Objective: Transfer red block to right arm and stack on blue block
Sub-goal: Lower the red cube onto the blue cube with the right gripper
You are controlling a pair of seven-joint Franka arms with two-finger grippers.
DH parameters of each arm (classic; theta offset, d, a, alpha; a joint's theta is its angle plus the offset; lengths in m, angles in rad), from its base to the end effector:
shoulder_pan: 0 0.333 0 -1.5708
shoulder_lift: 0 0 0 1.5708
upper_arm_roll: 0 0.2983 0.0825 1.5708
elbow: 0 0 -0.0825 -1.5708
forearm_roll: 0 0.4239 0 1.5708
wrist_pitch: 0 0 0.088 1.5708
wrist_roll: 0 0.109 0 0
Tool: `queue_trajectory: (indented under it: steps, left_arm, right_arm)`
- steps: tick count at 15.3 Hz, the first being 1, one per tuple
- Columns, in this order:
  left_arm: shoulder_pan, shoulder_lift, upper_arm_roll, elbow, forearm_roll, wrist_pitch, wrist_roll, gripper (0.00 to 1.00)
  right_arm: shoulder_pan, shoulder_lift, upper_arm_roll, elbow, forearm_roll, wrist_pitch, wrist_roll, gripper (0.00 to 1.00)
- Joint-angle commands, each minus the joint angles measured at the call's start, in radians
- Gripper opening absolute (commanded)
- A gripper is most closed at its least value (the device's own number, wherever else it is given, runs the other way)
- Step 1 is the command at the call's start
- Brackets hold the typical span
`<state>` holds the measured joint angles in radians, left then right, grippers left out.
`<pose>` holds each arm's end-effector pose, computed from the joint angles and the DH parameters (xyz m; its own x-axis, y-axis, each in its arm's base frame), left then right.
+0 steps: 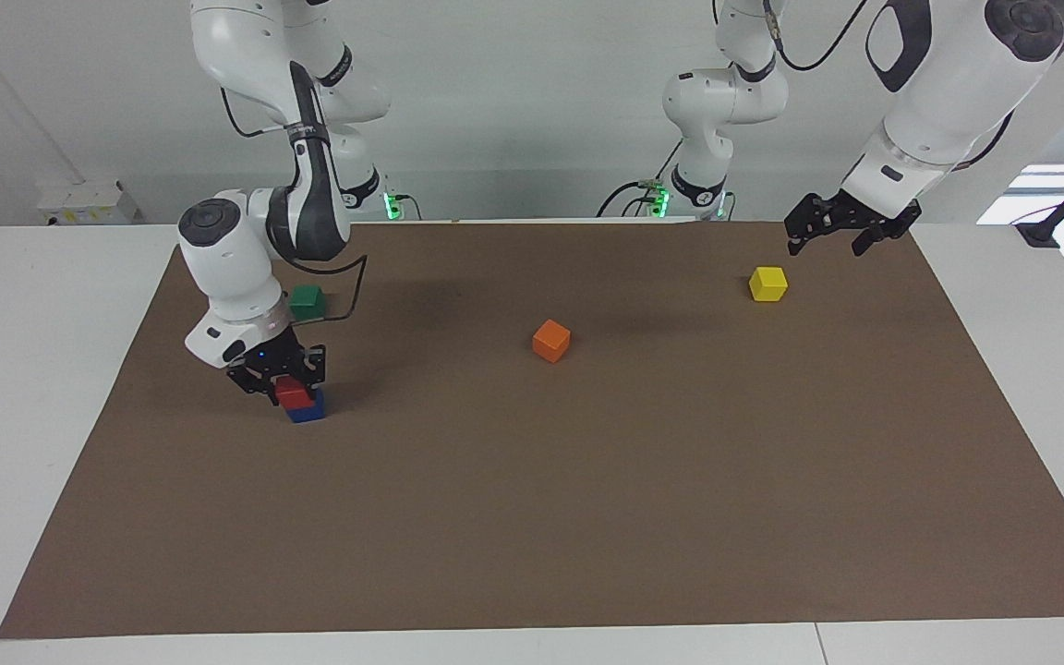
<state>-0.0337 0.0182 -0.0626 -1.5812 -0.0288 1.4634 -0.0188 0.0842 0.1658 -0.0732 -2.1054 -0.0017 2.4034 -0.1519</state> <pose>0.5834 -0.0595 0.5802 0.9875 -0.0798 -0.1360 -0.0767 -0.9967 0.0274 0.6095 0.0070 0.3073 0.9777 0.1659 0.1287 0.1629 -0.9861 0.0332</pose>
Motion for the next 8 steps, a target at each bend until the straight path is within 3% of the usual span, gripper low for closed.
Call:
queue_trajectory:
  steps: [1,8]
  left_arm:
    - [-0.015,-0.018,0.014,-0.023,0.003,0.02,-0.01,1.0]
    - [-0.015,-0.017,0.014,-0.019,0.003,0.02,-0.012,1.0]
  right_arm:
    - [-0.011,0.004,0.006,-0.013,-0.02,0.029,-0.018,1.0]
    - [-0.018,0.007,0.006,0.021,-0.018,-0.009,-0.02,1.0]
